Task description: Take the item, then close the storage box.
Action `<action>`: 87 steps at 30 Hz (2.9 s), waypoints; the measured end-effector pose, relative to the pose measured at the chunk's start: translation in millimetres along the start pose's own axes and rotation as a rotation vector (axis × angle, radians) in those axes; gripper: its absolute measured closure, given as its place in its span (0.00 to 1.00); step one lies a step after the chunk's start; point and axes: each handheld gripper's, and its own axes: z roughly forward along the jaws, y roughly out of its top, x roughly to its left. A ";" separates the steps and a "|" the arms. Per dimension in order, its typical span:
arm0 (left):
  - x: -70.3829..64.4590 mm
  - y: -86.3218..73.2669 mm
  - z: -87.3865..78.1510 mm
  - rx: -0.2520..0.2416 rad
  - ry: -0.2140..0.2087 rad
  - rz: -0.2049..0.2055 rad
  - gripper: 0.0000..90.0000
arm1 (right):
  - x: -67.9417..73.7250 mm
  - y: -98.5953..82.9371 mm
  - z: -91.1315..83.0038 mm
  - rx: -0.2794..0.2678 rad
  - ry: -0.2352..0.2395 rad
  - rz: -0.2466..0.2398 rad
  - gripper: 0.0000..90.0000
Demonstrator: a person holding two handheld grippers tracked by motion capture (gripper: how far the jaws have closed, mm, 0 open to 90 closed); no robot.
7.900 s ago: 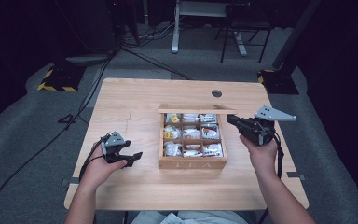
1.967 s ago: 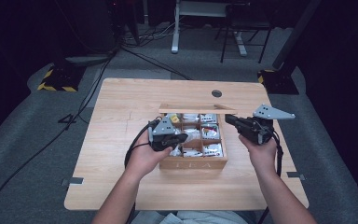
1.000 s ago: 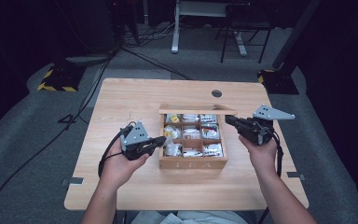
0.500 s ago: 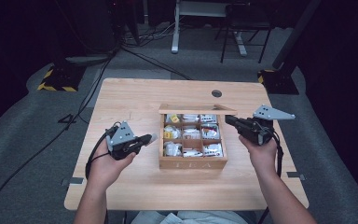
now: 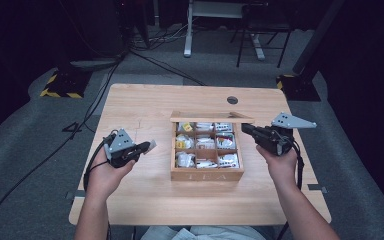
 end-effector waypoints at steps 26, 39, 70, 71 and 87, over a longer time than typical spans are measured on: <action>45.0 -50.8 35.1 0.029 0.054 -0.099 1.00 | -0.3 -1.0 1.3 0.007 -0.002 -0.002 1.00; 46.8 -59.3 49.4 0.039 0.037 -0.098 1.00 | -0.2 -2.1 3.2 0.013 0.000 0.001 1.00; 32.9 -57.9 35.7 0.009 0.010 -0.154 0.62 | -2.3 -2.6 3.0 0.028 0.013 0.014 1.00; 32.5 -59.2 34.4 0.013 0.014 -0.158 0.60 | -2.5 -2.5 2.9 0.029 0.017 0.015 1.00; 36.5 -81.4 21.7 0.103 0.045 -0.166 0.50 | -2.3 -2.3 -1.5 0.065 0.045 0.019 1.00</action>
